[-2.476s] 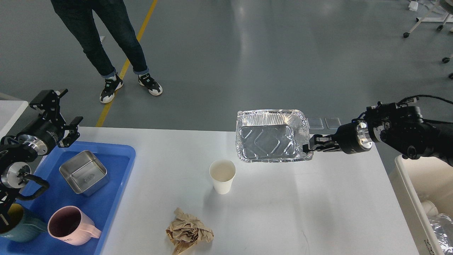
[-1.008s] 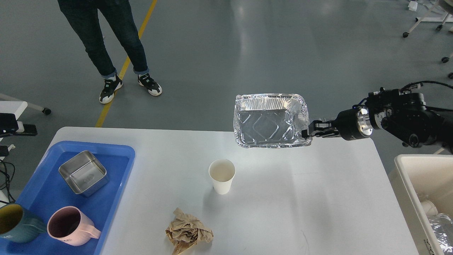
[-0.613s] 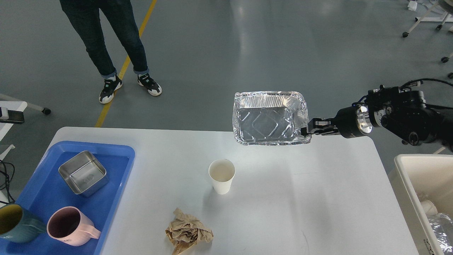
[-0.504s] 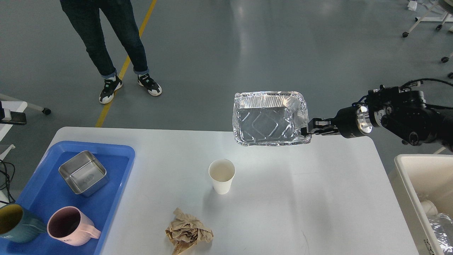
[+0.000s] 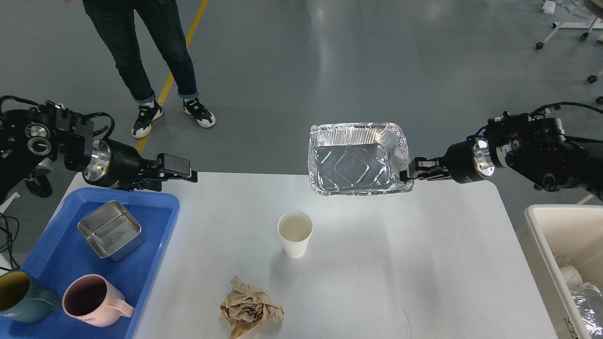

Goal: Tidy desktop
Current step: 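Reach the left gripper to the white paper cup and grasp it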

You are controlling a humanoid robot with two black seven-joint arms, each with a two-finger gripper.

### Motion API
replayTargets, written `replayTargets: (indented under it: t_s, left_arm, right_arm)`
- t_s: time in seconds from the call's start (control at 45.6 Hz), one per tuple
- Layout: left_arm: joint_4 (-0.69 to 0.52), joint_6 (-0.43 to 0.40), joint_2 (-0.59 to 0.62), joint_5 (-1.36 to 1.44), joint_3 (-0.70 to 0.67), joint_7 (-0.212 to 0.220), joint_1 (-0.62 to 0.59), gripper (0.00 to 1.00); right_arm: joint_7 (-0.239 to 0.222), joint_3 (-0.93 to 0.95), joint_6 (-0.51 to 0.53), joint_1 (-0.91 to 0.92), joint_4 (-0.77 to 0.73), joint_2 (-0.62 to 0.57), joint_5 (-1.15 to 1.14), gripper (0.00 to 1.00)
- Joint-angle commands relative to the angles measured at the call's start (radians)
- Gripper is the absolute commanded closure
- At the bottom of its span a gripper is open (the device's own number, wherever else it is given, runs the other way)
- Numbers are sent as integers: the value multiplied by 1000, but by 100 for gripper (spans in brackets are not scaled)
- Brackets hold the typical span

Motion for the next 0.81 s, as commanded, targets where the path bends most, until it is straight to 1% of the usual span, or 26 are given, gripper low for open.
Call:
replayTargets:
  t_s: [0.0,0.11,0.329,0.592,0.657,0.789]
  left_arm:
    - [50,7,-123,74,40,0,-9,1]
    - [84,10,-188,82,54,0,-9,1]
    - [139,16,-274,126,74,0,-12,1]
    - [267,98,-409,160,75,-3,-35,1]
    - [302,127,-446,165,95,-4,-37,1]
    - [308,133,-470,161,143,-7,-34,1]
  right_arm:
    - [-42,-6,38,-18,-7,7,-2,100]
    - [-45,-15,43,-43,-30,9,-2,100]
    - [-44,-15,48,-60,-36,7,1,100]
    - [-42,-15,43,-63,-33,-3,1,100]
    - [-42,-15,43,-63,-30,-8,1,100]
    - [-42,-15,43,-63,-31,-9,1,100]
